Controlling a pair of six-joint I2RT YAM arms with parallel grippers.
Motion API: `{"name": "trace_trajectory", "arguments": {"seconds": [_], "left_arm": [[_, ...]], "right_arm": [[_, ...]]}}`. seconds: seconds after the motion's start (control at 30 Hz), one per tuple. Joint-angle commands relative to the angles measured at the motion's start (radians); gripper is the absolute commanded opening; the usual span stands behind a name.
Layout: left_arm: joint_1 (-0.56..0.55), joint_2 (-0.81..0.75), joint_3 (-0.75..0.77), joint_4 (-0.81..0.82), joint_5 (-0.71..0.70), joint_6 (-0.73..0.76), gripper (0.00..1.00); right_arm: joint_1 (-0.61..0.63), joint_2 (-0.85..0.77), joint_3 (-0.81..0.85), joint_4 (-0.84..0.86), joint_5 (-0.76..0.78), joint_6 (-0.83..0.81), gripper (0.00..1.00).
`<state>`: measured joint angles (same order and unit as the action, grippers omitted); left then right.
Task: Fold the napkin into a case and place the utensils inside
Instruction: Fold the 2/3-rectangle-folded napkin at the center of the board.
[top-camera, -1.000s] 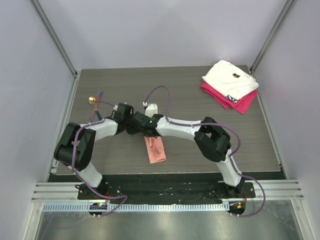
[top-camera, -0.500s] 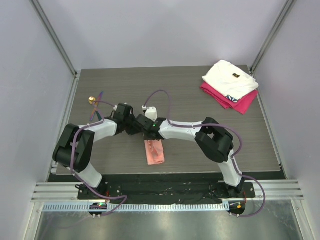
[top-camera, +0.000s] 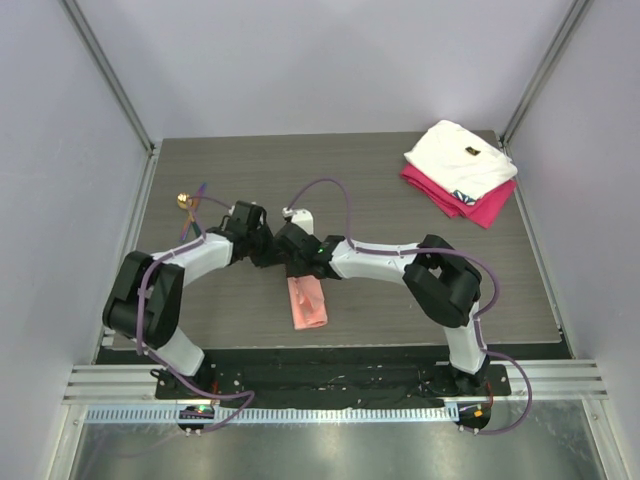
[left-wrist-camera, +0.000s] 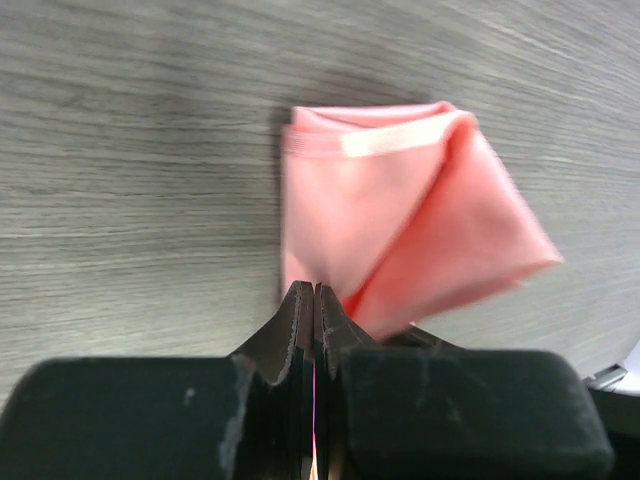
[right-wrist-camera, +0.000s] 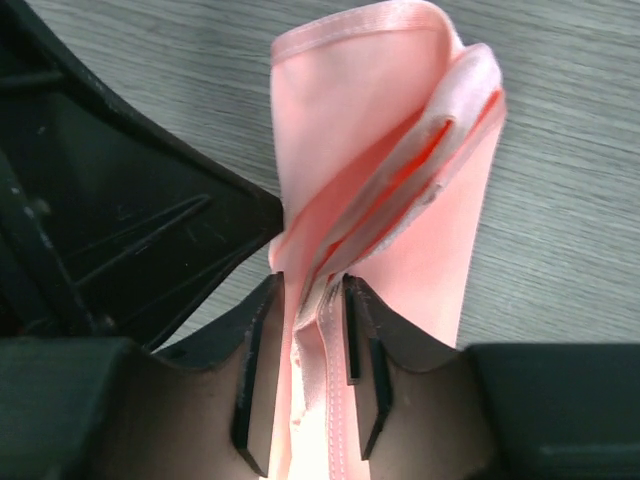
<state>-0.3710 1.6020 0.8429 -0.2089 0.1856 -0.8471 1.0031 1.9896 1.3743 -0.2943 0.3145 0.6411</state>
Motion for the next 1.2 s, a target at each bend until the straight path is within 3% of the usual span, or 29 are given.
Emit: {"name": "trace_trajectory", "arguments": {"seconds": [0.0, 0.17, 0.43, 0.9, 1.1, 1.17], "left_arm": [[-0.002, -0.068, 0.067, -0.072, 0.035, 0.048, 0.0], [0.004, -0.105, 0.077, -0.11, 0.025, 0.06, 0.0], [0.038, -0.148, 0.078, -0.129, 0.071, 0.048, 0.0], [0.129, -0.267, 0.064, -0.21, 0.051, 0.069, 0.0], [0.139, -0.231, 0.077, -0.204, 0.106, 0.083, 0.0], [0.139, -0.226, 0.071, -0.189, 0.121, 0.077, 0.07]], "right_arm": [[-0.021, -0.06, -0.017, 0.087, -0.054, -0.038, 0.4], [-0.035, -0.066, -0.024, 0.132, -0.126, -0.078, 0.41], [-0.069, -0.092, -0.072, 0.242, -0.261, -0.165, 0.51], [-0.106, -0.025, -0.004, 0.233, -0.376, -0.215, 0.51], [-0.109, 0.003, 0.0, 0.267, -0.449, -0.202, 0.51], [-0.122, 0.008, -0.003, 0.277, -0.497, -0.195, 0.51]]}}
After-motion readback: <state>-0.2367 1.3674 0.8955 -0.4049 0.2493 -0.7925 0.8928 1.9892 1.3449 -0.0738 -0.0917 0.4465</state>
